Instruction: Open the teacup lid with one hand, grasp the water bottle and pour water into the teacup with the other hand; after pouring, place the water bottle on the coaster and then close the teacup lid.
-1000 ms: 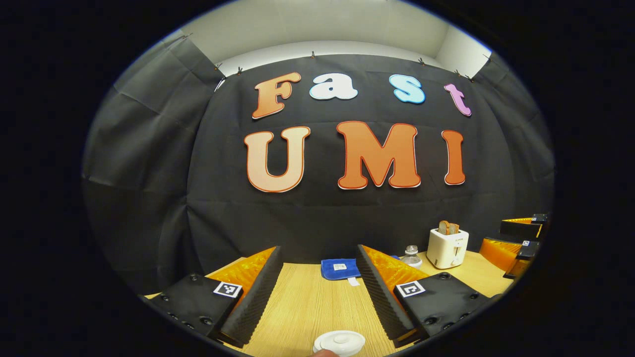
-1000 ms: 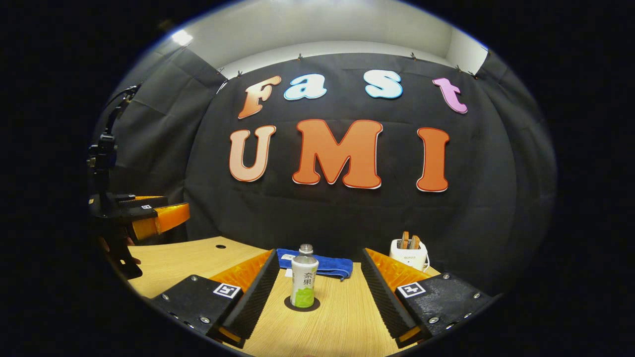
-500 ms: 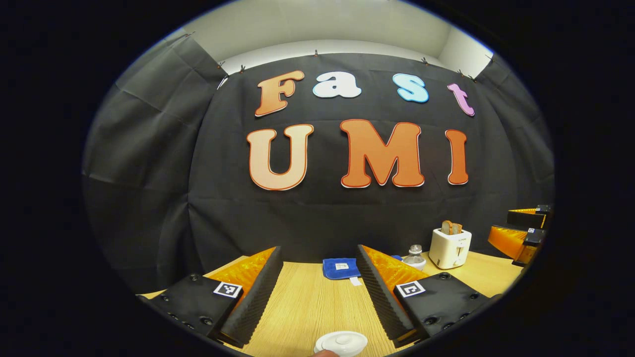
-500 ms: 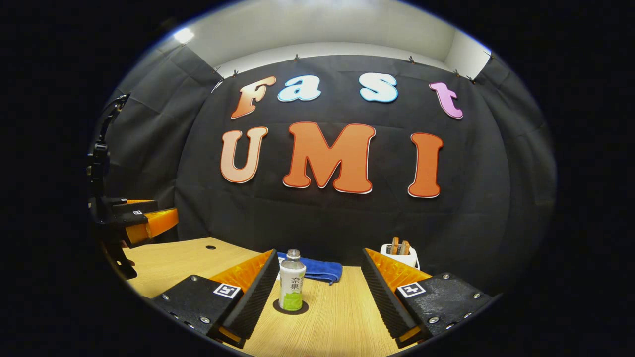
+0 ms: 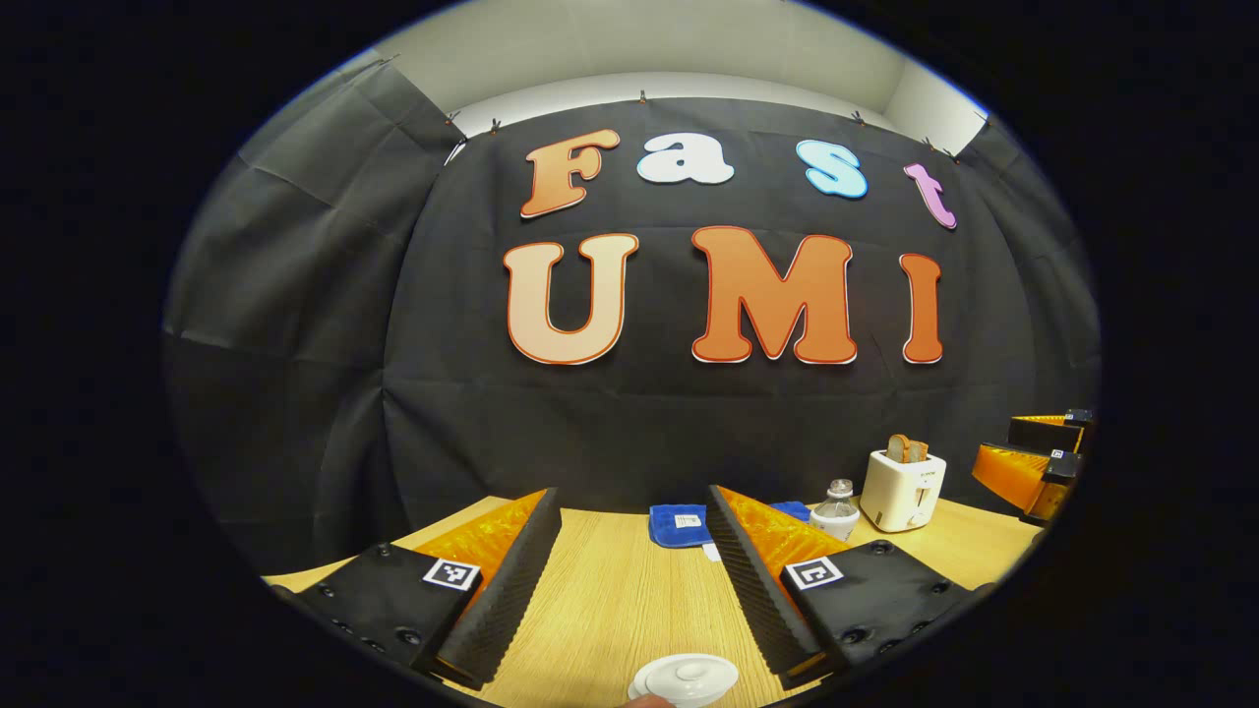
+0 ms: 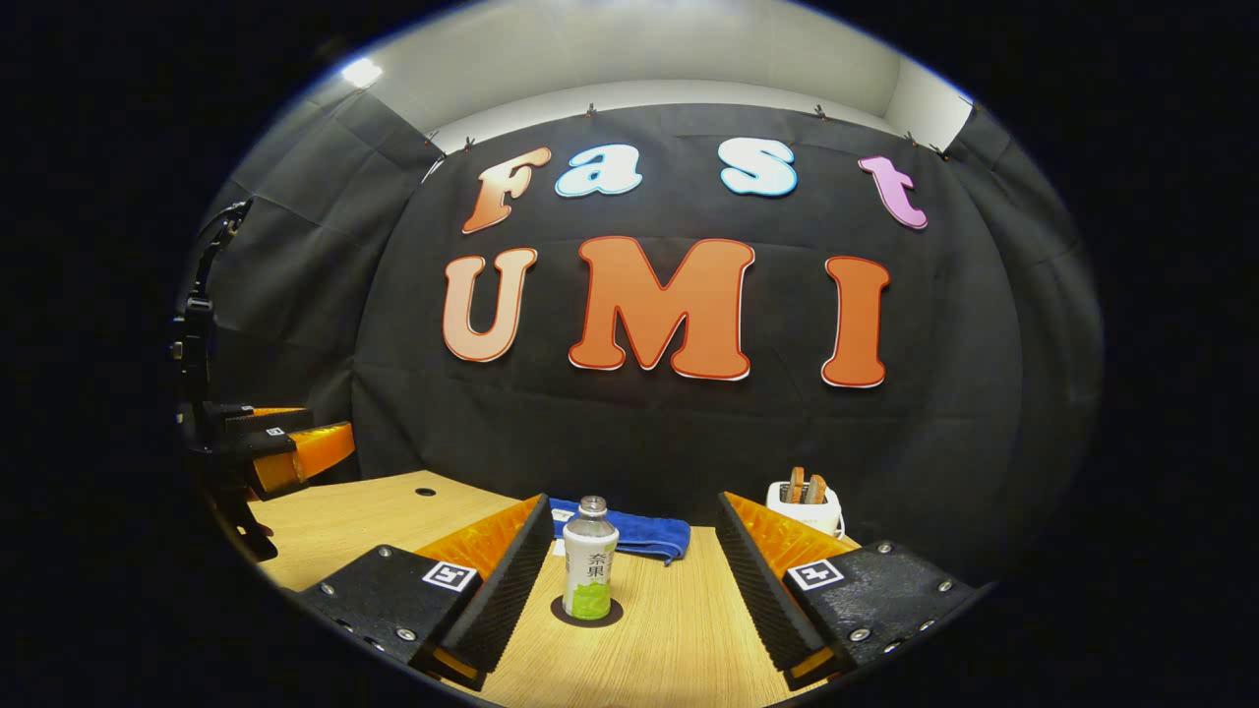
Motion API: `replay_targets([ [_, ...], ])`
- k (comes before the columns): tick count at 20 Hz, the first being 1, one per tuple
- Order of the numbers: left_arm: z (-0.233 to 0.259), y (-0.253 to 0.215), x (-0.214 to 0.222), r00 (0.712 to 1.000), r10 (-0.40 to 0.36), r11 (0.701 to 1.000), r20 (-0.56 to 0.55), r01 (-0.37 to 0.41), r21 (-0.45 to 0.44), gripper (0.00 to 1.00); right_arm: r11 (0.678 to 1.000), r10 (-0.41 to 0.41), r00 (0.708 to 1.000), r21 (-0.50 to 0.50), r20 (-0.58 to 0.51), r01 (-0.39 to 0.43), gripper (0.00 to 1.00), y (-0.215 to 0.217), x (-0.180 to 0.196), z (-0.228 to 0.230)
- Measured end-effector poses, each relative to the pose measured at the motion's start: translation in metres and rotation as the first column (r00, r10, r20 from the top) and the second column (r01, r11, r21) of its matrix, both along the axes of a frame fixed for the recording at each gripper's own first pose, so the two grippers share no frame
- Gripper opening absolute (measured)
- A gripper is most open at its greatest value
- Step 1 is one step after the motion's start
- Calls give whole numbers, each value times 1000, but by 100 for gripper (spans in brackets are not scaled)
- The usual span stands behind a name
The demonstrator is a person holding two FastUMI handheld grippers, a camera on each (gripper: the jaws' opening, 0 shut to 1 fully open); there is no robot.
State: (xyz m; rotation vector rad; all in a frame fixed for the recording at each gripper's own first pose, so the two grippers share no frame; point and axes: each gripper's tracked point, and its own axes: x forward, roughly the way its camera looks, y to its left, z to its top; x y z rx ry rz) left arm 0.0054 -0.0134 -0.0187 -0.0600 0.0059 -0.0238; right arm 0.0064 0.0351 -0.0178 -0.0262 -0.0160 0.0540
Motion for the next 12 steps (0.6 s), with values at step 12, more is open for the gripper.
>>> replay_targets([
  [12, -4, -2, -1, 1000, -15, 1000, -9, 15, -5, 95, 1000, 17, 1000, 8, -6, -17, 99, 5, 1, 0],
])
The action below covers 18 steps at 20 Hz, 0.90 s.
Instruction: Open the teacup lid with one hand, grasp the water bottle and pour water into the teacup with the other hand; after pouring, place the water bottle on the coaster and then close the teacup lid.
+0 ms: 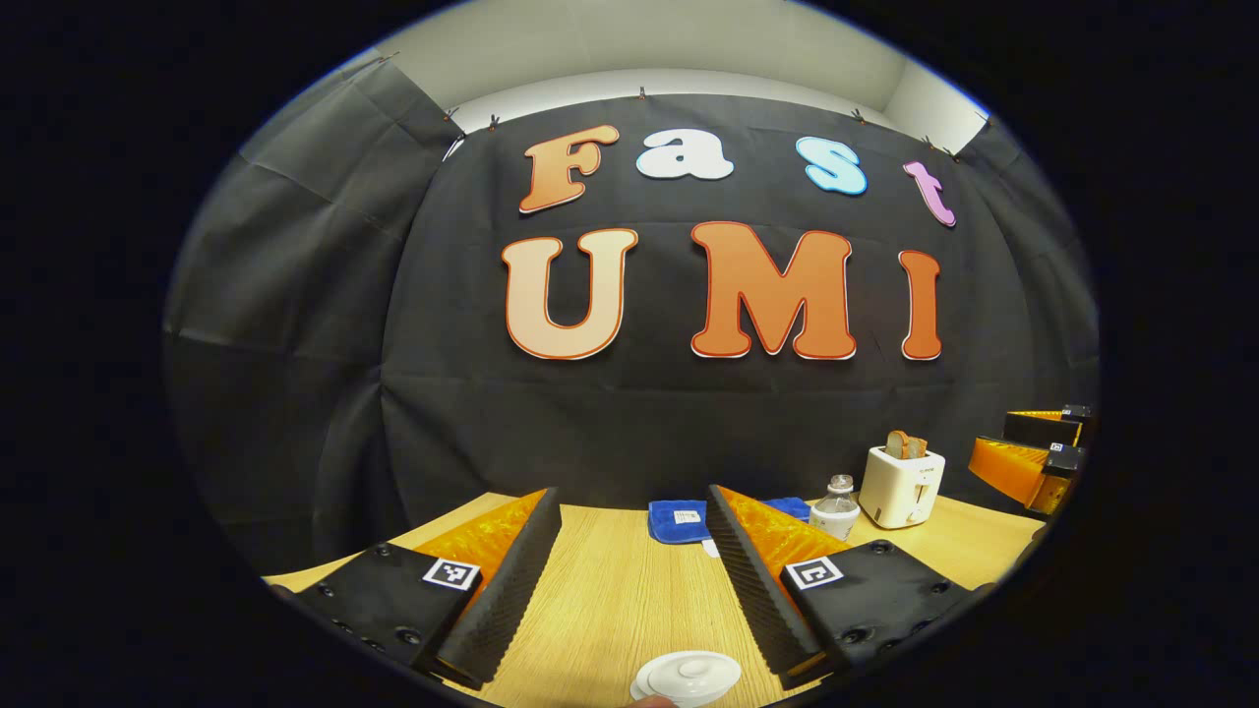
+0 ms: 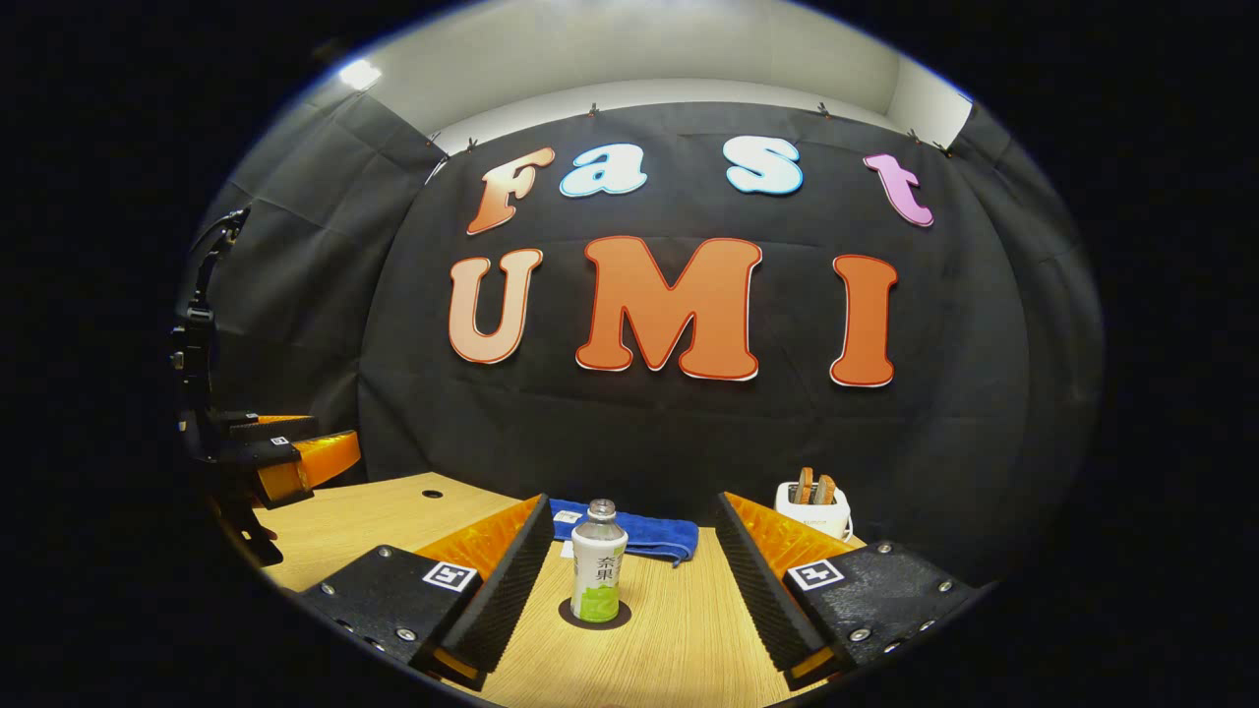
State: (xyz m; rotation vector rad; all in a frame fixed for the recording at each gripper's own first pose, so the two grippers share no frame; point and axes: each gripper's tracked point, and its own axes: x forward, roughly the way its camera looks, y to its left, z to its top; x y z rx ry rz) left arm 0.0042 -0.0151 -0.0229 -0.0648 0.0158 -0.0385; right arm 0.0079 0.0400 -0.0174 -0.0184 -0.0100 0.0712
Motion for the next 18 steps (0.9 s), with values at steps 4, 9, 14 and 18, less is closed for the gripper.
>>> replay_targets([
  [4, 1, 0, -1, 1000, -3, 1000, 1, 3, 4, 95, 1000, -4, 1000, 3, 3, 4, 99, -2, -1, 2],
  [9, 2, -4, -2, 1000, -7, 1000, 9, 7, 11, 95, 1000, -9, 1000, 3, -2, 9, 99, -4, 0, -1],
  [14, 1, -5, -3, 1000, -8, 1000, 6, 8, 20, 95, 1000, -8, 1000, 5, -1, 8, 99, -5, -1, 0],
  [18, 3, -6, -4, 1000, -10, 1000, 10, 10, 24, 95, 1000, -9, 1000, 3, 1, 9, 99, -6, -1, 1],
])
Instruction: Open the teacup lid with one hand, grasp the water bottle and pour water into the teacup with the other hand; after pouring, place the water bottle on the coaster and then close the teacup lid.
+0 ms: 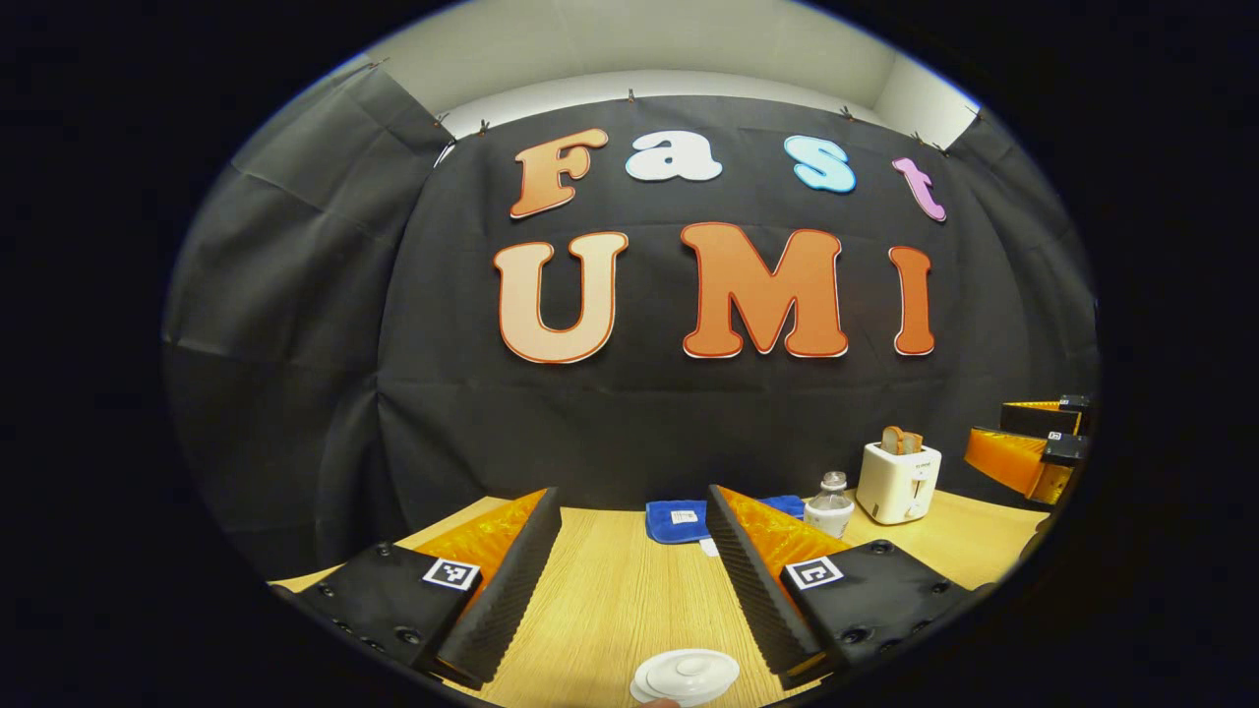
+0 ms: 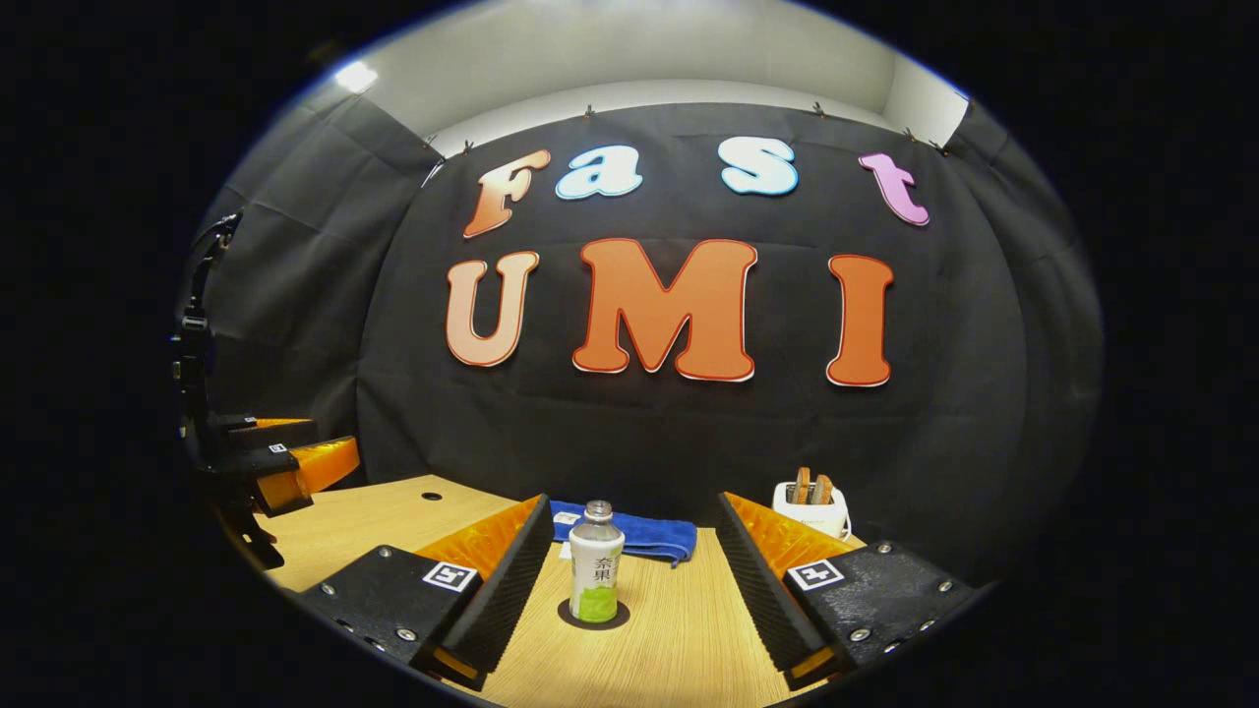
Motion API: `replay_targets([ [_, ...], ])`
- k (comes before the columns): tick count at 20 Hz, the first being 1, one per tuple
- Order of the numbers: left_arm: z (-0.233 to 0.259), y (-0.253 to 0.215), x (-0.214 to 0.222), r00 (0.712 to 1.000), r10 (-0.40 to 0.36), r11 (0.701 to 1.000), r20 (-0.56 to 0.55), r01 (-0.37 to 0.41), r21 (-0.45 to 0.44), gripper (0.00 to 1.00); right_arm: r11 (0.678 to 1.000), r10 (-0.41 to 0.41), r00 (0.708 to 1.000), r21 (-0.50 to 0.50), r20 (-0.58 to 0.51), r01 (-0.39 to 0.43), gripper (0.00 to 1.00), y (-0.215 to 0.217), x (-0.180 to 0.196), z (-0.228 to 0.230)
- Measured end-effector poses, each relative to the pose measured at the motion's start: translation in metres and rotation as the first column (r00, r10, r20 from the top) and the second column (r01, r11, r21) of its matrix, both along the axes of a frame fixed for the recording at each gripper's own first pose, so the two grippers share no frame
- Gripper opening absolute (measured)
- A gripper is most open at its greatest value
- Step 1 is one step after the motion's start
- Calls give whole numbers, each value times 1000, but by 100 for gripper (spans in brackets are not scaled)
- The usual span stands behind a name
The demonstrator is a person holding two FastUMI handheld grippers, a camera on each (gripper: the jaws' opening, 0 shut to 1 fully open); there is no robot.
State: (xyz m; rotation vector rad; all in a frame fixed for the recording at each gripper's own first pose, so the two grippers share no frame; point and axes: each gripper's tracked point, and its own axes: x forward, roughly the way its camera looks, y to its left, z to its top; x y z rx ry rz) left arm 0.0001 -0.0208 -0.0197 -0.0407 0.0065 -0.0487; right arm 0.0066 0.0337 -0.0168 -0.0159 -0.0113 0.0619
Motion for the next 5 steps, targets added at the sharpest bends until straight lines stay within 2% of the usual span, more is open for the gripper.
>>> replay_targets([
  [5, -1, -3, 0, 1000, -8, 1000, 0, 8, 4, 95, 1000, 11, 1000, -2, -7, -11, 99, 5, -1, -3],
])
